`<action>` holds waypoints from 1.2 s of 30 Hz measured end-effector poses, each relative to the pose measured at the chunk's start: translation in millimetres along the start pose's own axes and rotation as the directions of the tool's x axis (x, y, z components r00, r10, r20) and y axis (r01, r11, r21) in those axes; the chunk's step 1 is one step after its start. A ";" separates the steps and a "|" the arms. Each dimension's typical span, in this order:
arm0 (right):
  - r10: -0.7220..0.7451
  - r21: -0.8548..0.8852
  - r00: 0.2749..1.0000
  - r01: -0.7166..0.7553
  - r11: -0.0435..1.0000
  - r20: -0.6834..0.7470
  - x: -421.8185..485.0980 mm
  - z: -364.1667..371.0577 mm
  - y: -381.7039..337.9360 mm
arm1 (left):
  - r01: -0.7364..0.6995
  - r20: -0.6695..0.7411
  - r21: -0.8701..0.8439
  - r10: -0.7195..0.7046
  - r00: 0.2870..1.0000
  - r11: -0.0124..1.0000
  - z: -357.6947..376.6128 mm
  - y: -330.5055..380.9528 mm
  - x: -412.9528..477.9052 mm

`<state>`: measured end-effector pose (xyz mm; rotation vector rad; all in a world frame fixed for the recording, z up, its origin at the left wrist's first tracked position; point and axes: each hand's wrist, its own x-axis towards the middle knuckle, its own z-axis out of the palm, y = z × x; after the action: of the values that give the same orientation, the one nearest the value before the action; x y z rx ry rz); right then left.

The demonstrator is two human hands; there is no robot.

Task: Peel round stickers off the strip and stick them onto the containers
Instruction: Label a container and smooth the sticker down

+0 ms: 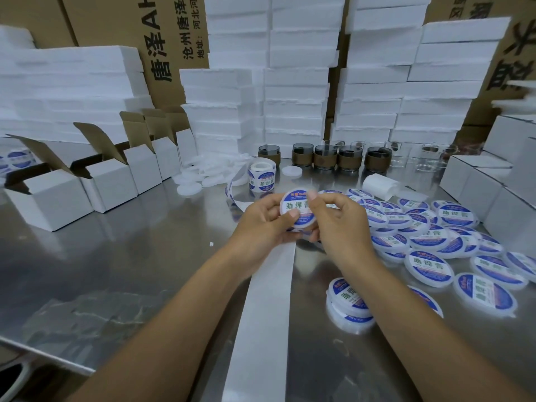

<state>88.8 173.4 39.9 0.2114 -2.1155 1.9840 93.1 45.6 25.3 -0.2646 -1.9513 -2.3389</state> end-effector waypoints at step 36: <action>-0.139 -0.029 0.983 0.144 0.989 0.123 -1.0 -1.3 1.1 | -0.048 -0.058 -0.073 0.044 0.997 0.996 -3.8 3.5 0.8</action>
<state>89.5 174.7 38.6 0.4731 -2.1421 1.8925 92.6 41.3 28.1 -0.2430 -1.8165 -2.3658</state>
